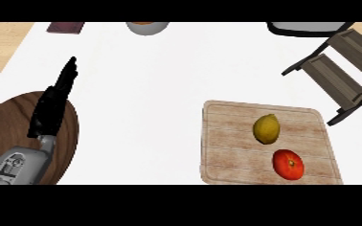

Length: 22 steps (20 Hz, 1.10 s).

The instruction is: Pick the tomato from the cutting board and place it in the tiered basket

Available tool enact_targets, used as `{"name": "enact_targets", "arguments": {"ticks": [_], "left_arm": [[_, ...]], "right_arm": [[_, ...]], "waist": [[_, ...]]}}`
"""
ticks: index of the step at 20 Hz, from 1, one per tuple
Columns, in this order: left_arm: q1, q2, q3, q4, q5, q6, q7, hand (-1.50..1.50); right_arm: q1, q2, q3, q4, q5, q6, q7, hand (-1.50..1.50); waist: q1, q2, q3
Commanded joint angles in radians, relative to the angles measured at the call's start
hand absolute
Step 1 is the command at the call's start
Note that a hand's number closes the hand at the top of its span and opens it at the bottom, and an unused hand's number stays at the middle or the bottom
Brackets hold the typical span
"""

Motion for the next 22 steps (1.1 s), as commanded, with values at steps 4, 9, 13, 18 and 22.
{"name": "enact_targets", "arguments": {"ticks": [4,9,13,18,22], "left_arm": [[0.013,-0.014,0.009,0.002,-0.006,-0.004,-0.003,0.00],[0.018,-0.018,0.029,0.017,-0.011,-0.009,-0.013,0.00],[0.008,-0.013,0.038,0.009,-0.013,-0.025,0.002,0.00],[0.064,-0.031,0.026,-0.035,-0.031,-0.004,0.002,0.00],[0.109,-0.008,0.051,-0.039,-0.018,-0.039,-0.050,0.00]], "right_arm": [[-0.118,-0.012,0.120,0.033,0.034,0.015,0.313,-1.50],[-0.150,0.026,0.201,0.058,0.079,0.009,0.315,-1.50],[-0.209,0.076,0.261,0.149,0.135,0.020,0.302,-1.50],[-0.174,0.053,0.301,0.129,0.220,0.041,0.316,-1.50],[-0.243,0.091,0.316,0.193,0.266,0.055,0.316,-1.50]], "waist": [[-0.003,-0.003,0.000],[-0.016,-0.008,0.000],[-0.020,-0.007,0.002],[-0.027,-0.012,0.000],[-0.012,-0.010,0.000]]}}
